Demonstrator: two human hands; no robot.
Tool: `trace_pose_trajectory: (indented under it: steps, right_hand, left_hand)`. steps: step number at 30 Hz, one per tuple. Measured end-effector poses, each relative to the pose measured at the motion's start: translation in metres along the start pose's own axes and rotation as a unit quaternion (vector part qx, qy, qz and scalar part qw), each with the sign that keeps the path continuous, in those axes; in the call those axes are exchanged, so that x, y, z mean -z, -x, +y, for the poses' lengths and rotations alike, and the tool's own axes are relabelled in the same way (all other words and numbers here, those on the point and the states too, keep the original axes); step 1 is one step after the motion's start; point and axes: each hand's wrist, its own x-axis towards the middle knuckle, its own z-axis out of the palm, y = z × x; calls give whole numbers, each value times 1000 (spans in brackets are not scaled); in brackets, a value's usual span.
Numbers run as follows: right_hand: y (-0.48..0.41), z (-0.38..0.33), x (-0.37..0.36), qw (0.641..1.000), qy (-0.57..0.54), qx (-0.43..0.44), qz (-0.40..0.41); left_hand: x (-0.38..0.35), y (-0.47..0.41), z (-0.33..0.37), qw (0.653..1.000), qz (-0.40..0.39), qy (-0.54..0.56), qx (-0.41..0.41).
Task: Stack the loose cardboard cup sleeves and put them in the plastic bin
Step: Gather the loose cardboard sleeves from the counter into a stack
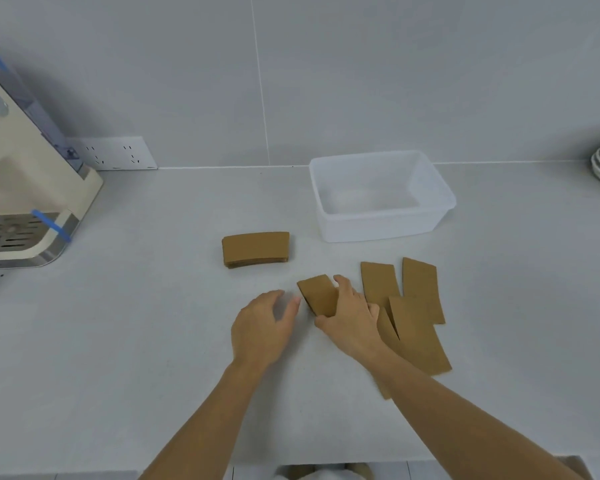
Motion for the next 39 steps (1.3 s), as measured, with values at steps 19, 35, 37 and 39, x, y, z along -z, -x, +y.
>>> trace_pose_trajectory:
  steps: [19,35,37,39]
  right_hand:
    - [34,-34,-9,977,-209,45,-10]
    - [36,3,16,989,-126,10,74]
    - [36,13,20,989,-74,-4,129]
    - [36,24,20,983,-14,-6,182]
  left_hand:
    - [8,0,21,619,-245,690,285]
    - [-22,7,30,580,-309,678,330]
    - [-25,7,31,560,-305,694,334]
    - [-28,6,31,541,-302,711,332]
